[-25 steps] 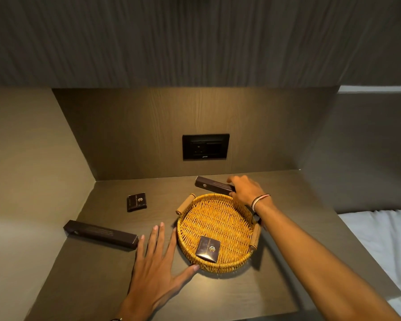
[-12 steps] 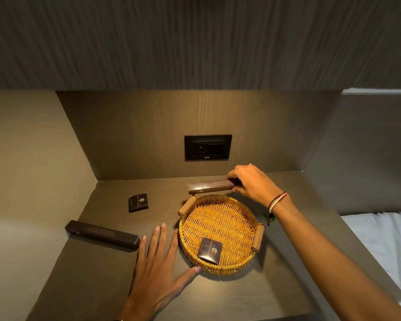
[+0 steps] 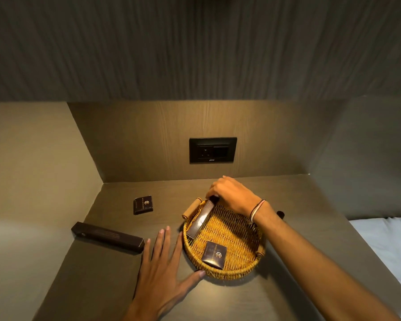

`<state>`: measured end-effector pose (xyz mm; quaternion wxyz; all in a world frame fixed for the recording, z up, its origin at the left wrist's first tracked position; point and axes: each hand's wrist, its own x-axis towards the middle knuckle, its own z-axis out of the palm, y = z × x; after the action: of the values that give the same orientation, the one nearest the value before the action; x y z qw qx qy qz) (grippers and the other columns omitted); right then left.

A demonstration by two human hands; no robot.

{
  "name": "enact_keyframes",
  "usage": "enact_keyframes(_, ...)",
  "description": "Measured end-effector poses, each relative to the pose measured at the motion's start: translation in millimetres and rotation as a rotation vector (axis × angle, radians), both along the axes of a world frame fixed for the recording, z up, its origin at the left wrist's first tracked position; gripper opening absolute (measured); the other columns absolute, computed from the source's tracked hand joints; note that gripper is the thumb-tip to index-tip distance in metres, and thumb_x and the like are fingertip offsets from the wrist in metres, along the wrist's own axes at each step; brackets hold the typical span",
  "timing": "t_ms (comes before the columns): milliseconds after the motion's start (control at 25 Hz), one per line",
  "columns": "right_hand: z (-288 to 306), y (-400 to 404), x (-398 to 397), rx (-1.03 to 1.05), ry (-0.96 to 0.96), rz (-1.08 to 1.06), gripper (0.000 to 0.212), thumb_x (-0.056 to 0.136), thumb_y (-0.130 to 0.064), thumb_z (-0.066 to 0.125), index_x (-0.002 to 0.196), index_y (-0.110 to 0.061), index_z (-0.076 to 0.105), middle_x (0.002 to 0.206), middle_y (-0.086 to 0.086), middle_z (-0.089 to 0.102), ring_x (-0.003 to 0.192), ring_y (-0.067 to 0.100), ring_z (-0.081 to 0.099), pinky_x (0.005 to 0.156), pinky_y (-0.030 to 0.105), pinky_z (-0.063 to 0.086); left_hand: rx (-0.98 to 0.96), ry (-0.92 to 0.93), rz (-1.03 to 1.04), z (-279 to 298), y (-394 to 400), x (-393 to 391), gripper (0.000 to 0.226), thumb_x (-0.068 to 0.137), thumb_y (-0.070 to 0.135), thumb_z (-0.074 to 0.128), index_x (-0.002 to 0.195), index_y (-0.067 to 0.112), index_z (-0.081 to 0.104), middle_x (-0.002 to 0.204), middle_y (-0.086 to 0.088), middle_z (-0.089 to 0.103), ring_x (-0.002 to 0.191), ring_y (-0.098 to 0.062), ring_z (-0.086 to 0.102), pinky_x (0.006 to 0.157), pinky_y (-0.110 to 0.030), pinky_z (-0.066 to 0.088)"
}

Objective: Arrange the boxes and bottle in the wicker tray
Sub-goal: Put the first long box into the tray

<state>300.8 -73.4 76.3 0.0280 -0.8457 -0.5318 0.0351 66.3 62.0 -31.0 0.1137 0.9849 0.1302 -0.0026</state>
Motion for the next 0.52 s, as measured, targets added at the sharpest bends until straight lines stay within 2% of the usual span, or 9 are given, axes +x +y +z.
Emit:
enact_keyframes(240, 4.8, 1.7, -3.8, 0.083, 0.099, -0.045, 0.044, 0.090, -0.014, 0.065, 0.133, -0.015, 0.055, 0.135, 0.008, 0.061, 0.134, 0.025, 0.047, 0.121, 0.047, 0.020, 0.010, 0.019, 0.003, 0.4, -0.3, 1.8, 0.114, 0.064, 0.103, 0.007, 0.149, 0.035, -0.027, 0.158, -0.003, -0.038, 0.144, -0.018, -0.037, 0.112, -0.041, -0.032)
enact_keyframes(320, 6.5, -1.7, -4.8, 0.109, 0.118, -0.065, 0.051, 0.088, -0.012, 0.068, 0.136, -0.016, 0.051, 0.141, 0.008, 0.055, 0.138, 0.025, 0.042, 0.123, 0.048, 0.016, 0.027, 0.028, 0.002, 0.6, 0.1, 1.4, 0.114, 0.064, 0.103, 0.005, 0.148, 0.035, -0.028, 0.157, -0.003, -0.039, 0.144, -0.018, -0.038, 0.108, -0.038, -0.037)
enact_keyframes(400, 9.2, -11.3, -4.3, 0.174, 0.128, -0.097, 0.057, 0.084, -0.010, 0.071, 0.137, -0.017, 0.050, 0.143, 0.007, 0.053, 0.139, 0.024, 0.040, 0.121, 0.045, 0.021, 0.029, 0.030, -0.001, 0.6, 0.0, 1.6, 0.114, 0.063, 0.103, 0.005, 0.149, 0.034, -0.028, 0.158, -0.003, -0.038, 0.144, -0.018, -0.037, 0.105, -0.035, -0.040)
enact_keyframes(520, 14.3, -41.7, 0.4, 0.357, 0.121, -0.285, 0.052, 0.085, -0.018, 0.072, 0.133, -0.021, 0.052, 0.139, 0.005, 0.055, 0.134, 0.024, 0.045, 0.110, 0.041, 0.038, 0.027, 0.037, 0.004, -0.6, 0.3, 2.3, 0.115, 0.063, 0.103, 0.005, 0.148, 0.034, -0.029, 0.158, -0.003, -0.038, 0.144, -0.018, -0.037, 0.112, -0.041, -0.032)
